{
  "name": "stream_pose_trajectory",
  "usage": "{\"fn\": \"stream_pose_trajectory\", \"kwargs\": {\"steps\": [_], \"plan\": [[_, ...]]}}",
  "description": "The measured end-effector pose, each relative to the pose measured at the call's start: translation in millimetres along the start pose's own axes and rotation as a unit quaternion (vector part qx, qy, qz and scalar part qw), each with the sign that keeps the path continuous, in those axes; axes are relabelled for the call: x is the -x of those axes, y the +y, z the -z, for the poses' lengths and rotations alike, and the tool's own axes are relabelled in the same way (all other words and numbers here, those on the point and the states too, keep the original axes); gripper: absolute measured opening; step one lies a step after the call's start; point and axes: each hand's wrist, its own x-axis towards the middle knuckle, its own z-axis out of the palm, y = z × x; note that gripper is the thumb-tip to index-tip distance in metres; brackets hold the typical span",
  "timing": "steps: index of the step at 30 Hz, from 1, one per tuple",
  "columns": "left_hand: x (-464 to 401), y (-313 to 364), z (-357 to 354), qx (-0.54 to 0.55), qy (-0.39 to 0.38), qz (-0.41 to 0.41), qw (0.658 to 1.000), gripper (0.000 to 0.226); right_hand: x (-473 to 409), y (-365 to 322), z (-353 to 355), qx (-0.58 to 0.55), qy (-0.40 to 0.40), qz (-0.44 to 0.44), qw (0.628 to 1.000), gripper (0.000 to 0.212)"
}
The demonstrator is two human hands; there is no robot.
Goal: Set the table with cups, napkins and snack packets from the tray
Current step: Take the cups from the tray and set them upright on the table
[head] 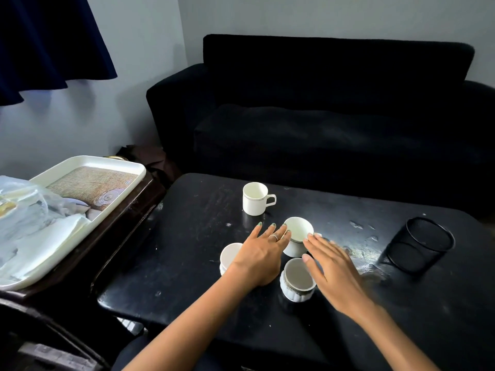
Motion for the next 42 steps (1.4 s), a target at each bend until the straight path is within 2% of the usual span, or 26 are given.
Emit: {"fn": "stream_pose_trajectory", "kwargs": {"steps": [7,22,31,34,37,42], "plan": [[-11,0,-1,-0.027,-0.022,0.001,0.999,0.06,-1,2,-2,0.011,-0.012,-0.023,1.0,0.055],[-68,-5,11,-0.035,-0.076,0.047,0.995,0.065,-55,24,-3,0.01,-0.036,-0.055,0.998,0.054],[-88,-8,11,-0.025,-0.08,0.057,0.995,0.068,-72,34,-5,0.019,-0.036,-0.064,0.997,0.055],[-81,-6,11,-0.018,-0.067,0.056,0.996,0.068,-72,33,-5,0.014,-0.051,-0.065,0.996,0.056],[-61,-5,12,0.023,-0.021,0.05,0.998,0.066,-68,31,4,-0.062,-0.057,-0.084,0.993,0.053],[-4,-5,4,0.144,0.133,0.052,0.979,0.055,-42,8,22,-0.202,0.083,-0.069,0.973,0.034]]}}
